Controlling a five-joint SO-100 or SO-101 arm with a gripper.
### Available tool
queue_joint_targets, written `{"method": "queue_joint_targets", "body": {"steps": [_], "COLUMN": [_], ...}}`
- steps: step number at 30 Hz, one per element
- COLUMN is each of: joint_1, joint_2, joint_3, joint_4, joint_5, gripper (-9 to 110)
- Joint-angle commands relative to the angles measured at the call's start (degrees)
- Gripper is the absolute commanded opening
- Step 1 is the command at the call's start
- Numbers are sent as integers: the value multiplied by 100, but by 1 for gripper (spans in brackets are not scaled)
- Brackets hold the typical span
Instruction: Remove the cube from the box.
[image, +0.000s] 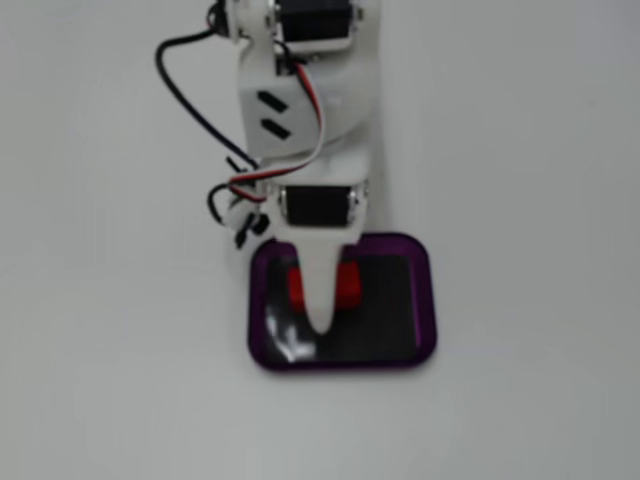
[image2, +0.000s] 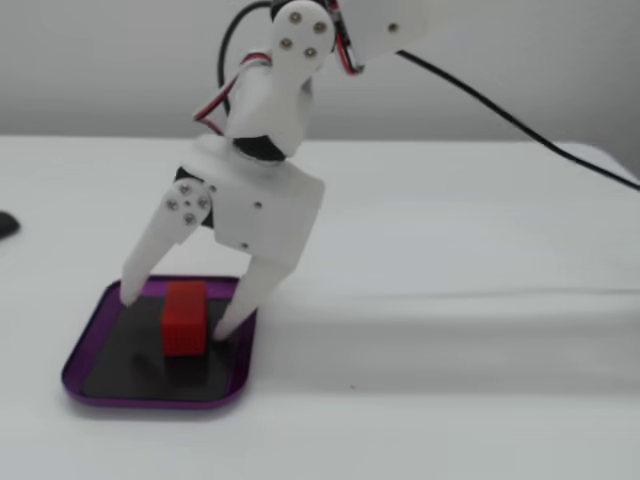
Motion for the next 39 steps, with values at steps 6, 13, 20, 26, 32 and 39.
{"method": "queue_joint_targets", "body": {"steps": [6,13,20,26,32,39], "joint_1": [44,35,-18,-18,0,18], "joint_2": [-44,18,176,1222,2628,4052], "joint_3": [-220,-220,-281,-352,-246,1160], "joint_4": [44,35,53,360,475,299], "joint_5": [-62,-62,-62,-105,-272,-246], "gripper": [17,0,0,0,0,0]}}
